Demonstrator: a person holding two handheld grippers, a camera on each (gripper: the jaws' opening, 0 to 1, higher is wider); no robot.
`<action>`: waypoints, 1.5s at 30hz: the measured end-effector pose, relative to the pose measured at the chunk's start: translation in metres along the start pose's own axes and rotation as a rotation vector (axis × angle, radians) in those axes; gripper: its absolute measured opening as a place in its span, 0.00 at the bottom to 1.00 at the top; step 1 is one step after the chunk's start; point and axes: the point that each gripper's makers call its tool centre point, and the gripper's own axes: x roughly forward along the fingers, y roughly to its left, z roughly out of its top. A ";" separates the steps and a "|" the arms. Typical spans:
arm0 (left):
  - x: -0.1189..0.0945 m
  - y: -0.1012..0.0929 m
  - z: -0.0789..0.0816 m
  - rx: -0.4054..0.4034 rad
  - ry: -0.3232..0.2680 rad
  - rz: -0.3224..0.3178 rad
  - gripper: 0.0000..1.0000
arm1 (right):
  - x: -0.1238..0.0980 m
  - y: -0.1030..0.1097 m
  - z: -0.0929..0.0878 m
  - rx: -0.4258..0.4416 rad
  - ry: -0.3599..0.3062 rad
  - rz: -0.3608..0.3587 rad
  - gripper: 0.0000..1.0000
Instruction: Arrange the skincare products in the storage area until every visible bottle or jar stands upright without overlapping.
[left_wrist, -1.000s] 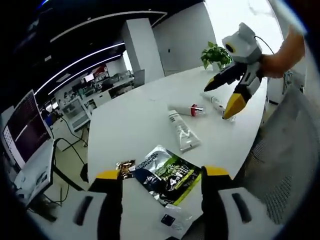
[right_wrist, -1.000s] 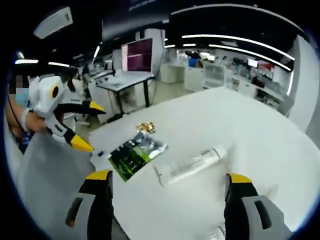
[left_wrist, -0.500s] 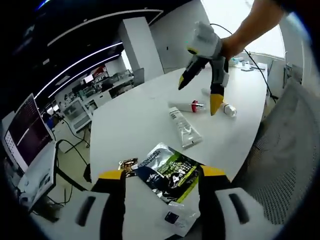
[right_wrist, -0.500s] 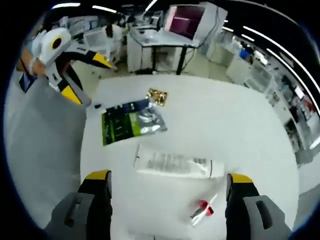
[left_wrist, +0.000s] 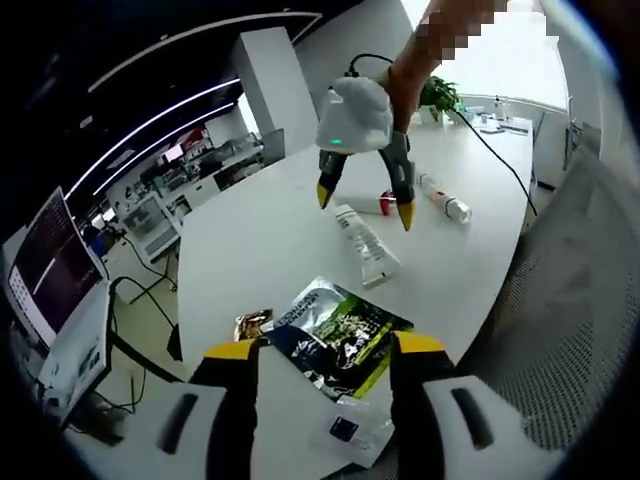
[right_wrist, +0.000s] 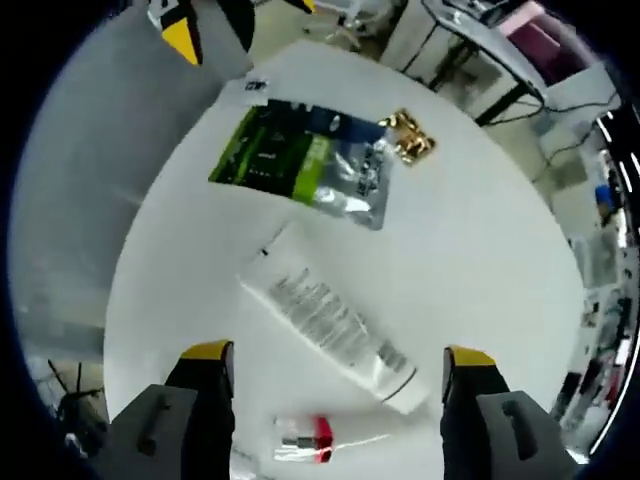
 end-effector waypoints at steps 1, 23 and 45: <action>0.000 0.000 0.000 0.001 0.001 0.000 0.47 | 0.003 0.000 -0.002 -0.023 0.016 0.012 0.86; 0.001 0.004 -0.006 -0.004 0.023 0.012 0.34 | 0.042 -0.012 -0.022 -0.471 0.280 0.145 0.62; 0.001 0.005 -0.009 0.005 0.040 0.011 0.28 | 0.039 -0.010 -0.025 -0.397 0.340 0.142 0.34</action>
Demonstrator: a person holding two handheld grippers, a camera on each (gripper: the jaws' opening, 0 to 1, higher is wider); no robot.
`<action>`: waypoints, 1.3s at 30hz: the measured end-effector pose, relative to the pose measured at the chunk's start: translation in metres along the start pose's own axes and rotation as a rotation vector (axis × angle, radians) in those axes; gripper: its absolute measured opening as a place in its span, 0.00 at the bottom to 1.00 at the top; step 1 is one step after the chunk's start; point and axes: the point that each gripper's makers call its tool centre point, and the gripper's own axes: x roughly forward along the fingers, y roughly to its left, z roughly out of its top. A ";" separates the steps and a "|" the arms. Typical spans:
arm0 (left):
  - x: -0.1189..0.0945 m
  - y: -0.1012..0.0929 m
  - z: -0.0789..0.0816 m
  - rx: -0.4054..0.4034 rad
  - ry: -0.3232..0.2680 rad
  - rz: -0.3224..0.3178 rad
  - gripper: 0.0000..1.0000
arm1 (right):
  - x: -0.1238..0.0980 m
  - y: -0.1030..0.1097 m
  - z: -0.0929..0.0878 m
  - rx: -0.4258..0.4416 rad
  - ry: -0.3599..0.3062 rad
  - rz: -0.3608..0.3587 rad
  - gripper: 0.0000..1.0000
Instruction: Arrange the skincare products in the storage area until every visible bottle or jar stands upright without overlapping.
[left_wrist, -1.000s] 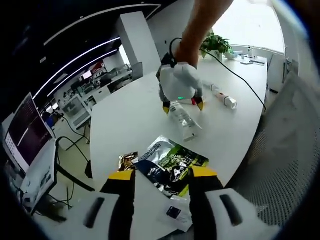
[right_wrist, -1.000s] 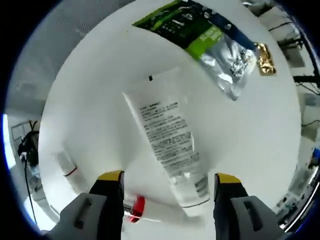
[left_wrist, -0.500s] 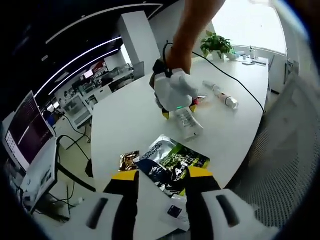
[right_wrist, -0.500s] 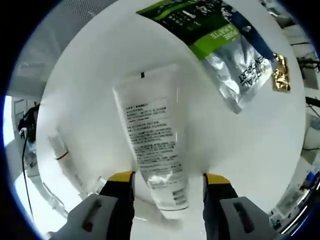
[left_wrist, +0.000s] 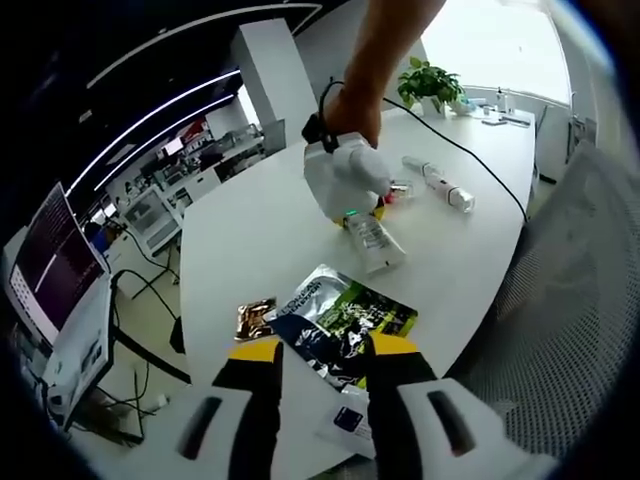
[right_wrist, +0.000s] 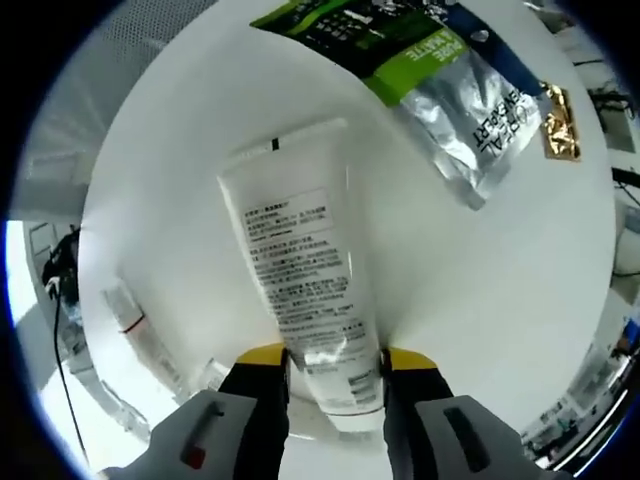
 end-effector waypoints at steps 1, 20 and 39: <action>0.000 0.000 0.000 0.002 -0.001 0.000 0.28 | 0.000 0.000 0.000 0.004 0.003 -0.002 0.33; -0.001 0.000 0.000 0.016 -0.002 -0.002 0.24 | -0.026 -0.014 0.001 0.257 -0.146 -0.132 0.22; -0.004 -0.003 0.007 0.002 -0.042 -0.012 0.29 | -0.108 -0.024 0.008 0.550 -0.409 -0.386 0.22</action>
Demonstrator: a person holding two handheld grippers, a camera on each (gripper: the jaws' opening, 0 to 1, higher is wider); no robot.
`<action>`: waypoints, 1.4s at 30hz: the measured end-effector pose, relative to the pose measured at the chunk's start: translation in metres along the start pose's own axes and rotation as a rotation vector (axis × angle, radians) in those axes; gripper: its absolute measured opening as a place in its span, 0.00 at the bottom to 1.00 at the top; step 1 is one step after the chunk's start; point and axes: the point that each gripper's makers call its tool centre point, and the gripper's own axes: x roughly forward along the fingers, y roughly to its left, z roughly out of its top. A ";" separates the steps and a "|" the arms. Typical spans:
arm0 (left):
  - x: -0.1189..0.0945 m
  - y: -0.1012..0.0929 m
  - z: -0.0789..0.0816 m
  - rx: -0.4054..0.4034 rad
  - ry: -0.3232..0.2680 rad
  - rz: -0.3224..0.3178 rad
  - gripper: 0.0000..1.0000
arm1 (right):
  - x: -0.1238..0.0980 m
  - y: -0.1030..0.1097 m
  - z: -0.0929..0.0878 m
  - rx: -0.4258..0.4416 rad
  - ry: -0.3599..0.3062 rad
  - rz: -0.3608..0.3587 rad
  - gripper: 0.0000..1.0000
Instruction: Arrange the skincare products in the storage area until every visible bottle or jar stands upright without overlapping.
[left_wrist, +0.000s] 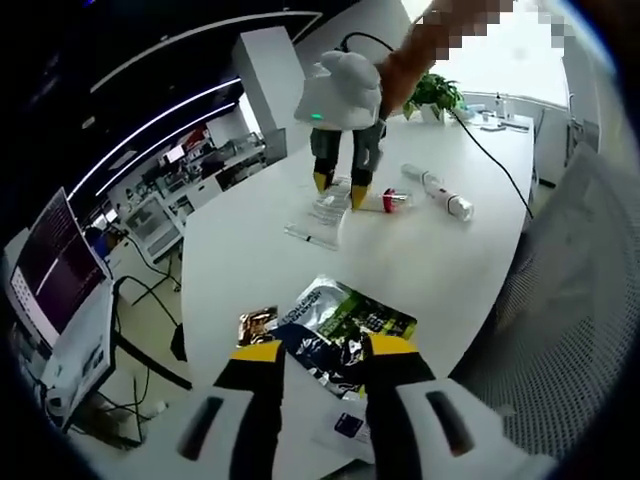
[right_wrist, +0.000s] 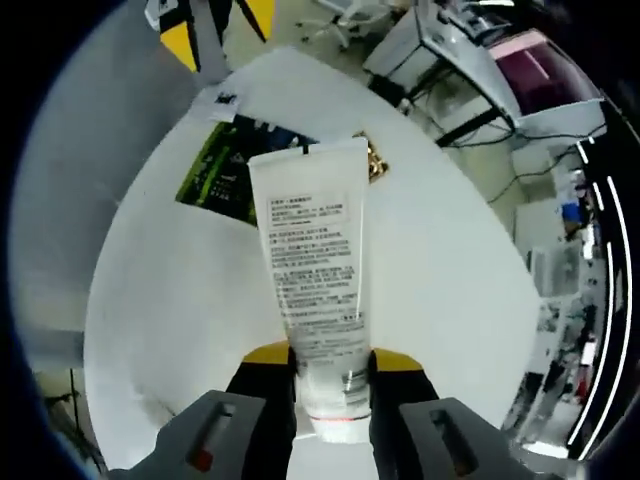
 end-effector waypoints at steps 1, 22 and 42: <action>0.000 -0.001 0.001 0.004 -0.004 -0.004 0.29 | -0.006 0.001 0.005 0.058 -0.038 -0.017 0.22; -0.013 -0.018 0.044 -0.142 -0.227 -0.115 0.46 | -0.069 0.083 0.065 0.868 -0.566 -0.021 0.23; -0.027 -0.038 0.067 -0.251 -0.350 -0.278 0.56 | -0.093 0.127 0.106 0.982 -0.774 0.131 0.24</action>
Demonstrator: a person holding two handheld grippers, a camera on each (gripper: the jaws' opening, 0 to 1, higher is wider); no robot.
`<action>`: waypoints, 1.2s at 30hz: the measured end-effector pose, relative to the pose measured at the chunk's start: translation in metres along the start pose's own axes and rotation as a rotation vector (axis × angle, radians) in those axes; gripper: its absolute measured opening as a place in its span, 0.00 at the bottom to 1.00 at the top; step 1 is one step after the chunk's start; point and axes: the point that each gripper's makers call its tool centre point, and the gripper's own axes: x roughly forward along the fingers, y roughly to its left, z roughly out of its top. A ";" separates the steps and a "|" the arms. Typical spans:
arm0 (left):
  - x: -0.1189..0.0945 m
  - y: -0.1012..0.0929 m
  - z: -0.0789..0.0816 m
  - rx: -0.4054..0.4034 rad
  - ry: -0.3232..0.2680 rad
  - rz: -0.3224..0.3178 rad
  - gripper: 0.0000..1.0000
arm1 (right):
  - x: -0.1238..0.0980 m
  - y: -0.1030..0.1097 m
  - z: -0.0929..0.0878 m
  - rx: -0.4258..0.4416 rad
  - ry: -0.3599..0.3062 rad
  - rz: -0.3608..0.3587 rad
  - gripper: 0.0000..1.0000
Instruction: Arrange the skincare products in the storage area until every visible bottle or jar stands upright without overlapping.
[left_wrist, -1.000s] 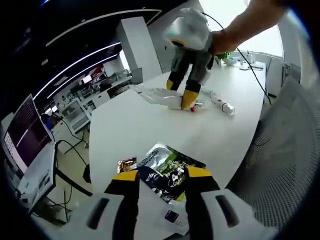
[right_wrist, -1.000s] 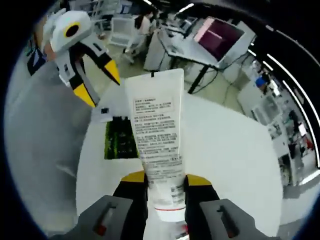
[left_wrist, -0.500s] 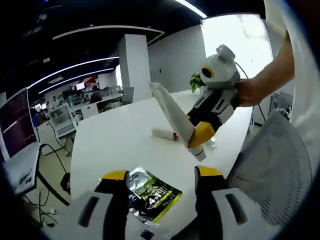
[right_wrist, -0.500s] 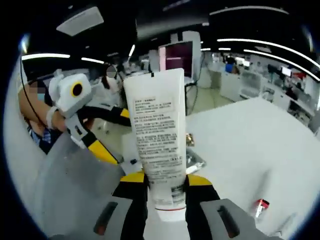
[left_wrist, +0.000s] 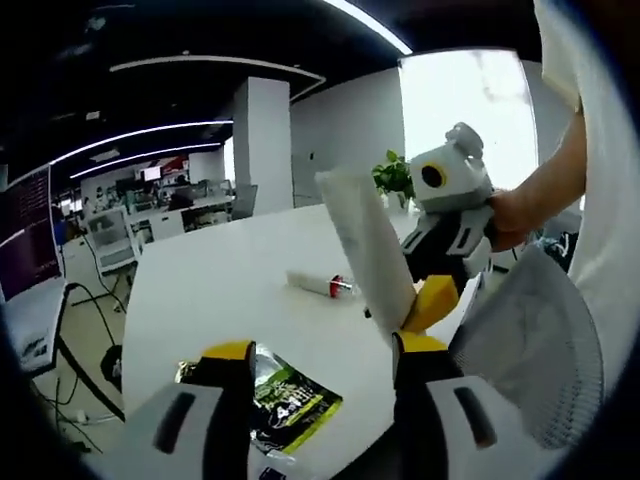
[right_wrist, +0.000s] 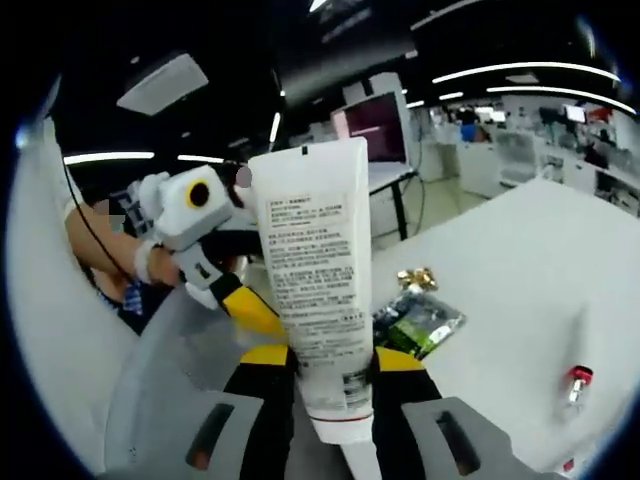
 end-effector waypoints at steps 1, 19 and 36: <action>0.000 -0.005 0.003 -0.021 -0.012 -0.027 0.59 | -0.001 0.001 0.001 0.001 -0.004 0.005 0.24; 0.005 -0.062 0.045 -0.279 -0.079 -0.362 0.51 | -0.013 0.043 0.024 0.023 -0.092 0.245 0.25; -0.003 -0.088 0.066 -0.410 -0.170 -0.489 0.29 | -0.030 0.075 0.031 0.110 -0.122 0.440 0.26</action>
